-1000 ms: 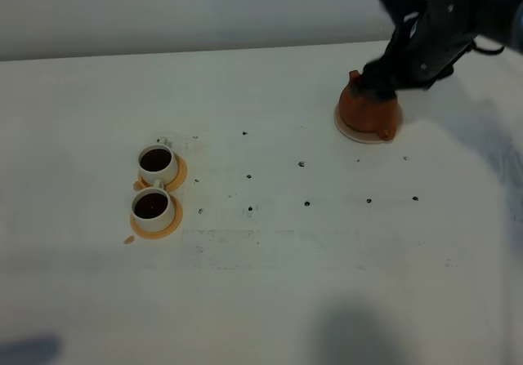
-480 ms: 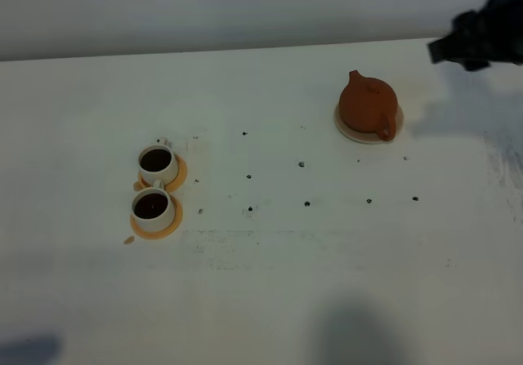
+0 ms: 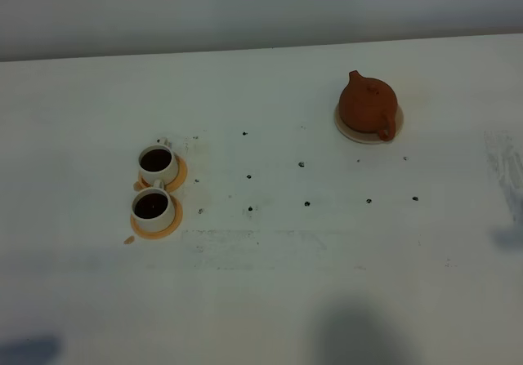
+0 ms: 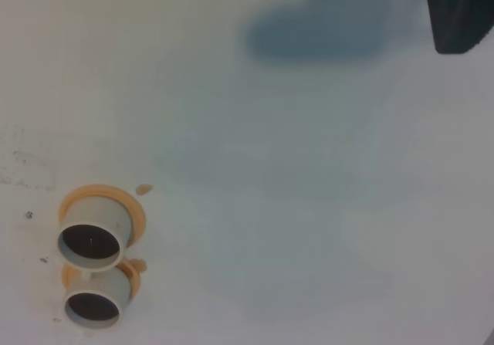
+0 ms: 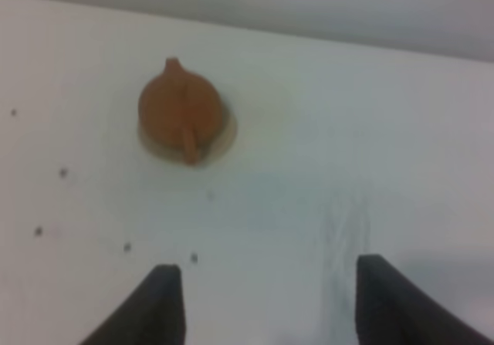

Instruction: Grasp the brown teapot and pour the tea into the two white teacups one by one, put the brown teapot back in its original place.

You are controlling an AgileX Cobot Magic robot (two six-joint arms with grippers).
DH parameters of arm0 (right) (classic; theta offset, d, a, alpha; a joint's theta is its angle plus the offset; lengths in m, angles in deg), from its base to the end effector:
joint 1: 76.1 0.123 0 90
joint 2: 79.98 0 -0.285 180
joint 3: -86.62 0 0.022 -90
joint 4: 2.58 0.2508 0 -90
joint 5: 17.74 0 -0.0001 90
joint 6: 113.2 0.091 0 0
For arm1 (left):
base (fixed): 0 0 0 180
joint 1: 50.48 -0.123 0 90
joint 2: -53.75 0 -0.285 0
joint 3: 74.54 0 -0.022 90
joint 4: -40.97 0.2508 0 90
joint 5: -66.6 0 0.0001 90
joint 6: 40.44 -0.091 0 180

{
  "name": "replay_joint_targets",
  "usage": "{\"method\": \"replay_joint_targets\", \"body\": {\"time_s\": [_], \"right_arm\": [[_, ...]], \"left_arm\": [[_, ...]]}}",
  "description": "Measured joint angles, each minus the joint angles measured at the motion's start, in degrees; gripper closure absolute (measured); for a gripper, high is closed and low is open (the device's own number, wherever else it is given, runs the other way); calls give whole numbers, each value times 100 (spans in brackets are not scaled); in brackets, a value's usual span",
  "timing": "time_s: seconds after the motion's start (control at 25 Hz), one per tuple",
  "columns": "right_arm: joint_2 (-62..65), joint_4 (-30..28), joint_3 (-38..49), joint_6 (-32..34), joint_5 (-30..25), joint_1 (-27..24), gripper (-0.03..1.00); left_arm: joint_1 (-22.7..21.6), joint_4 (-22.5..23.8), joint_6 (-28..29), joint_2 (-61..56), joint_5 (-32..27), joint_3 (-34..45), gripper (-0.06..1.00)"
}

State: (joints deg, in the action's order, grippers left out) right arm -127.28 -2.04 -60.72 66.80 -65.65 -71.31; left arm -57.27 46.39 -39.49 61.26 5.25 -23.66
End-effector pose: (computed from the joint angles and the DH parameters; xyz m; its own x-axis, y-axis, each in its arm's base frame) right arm 0.1211 0.0108 0.3419 -0.6123 -0.0450 -0.7894 -0.0851 0.9963 0.0093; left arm -0.0026 0.0073 0.2655 -0.4962 -0.0301 -0.8677 -0.1751 0.9823 0.0661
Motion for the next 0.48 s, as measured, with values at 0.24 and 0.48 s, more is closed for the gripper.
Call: {"method": "replay_joint_targets", "body": {"time_s": [0.24, 0.48], "right_arm": [[1635, -98, 476, 166, -839, 0, 49], [2594, -111, 920, 167, -1488, 0, 50]], "left_arm": [[0, 0, 0, 0, 0, 0, 67], [0, 0, 0, 0, 0, 0, 67]]}}
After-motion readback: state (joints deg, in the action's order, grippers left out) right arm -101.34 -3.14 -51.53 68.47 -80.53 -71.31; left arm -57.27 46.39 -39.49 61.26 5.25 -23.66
